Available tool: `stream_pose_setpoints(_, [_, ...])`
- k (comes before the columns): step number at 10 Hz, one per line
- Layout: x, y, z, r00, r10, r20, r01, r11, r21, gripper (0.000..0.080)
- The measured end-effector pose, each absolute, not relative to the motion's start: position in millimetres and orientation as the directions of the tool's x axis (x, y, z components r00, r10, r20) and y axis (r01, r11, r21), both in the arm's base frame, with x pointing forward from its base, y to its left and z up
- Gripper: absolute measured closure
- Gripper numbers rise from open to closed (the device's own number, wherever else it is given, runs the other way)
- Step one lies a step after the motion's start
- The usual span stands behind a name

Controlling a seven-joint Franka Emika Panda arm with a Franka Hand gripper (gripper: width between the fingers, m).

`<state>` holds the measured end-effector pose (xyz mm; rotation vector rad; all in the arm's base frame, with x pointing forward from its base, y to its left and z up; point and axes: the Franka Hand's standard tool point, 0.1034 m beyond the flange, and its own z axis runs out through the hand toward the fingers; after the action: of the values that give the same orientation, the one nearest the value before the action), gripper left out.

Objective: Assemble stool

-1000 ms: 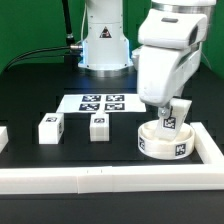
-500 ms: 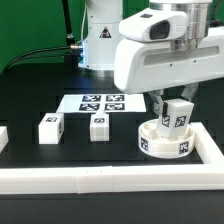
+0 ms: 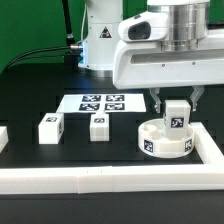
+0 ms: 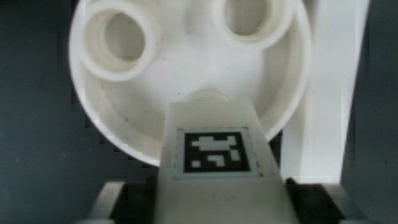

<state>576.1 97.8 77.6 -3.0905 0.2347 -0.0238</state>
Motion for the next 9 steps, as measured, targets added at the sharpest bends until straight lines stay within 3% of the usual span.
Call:
stream_pose_setpoints(3, [575, 101, 77.2, 0.936, -0.352, -0.001, -0.351, -0.934, -0.06, 0.0462])
stream_pose_setpoints(4, [574, 104, 76.1, 0.883, -0.47, -0.002, -0.469, -0.88, -0.081, 0.0462])
stream_pose_setpoints(9, [571, 116, 74.1, 0.558, -0.826, -0.079, -0.829, -0.551, -0.096, 0.0462])
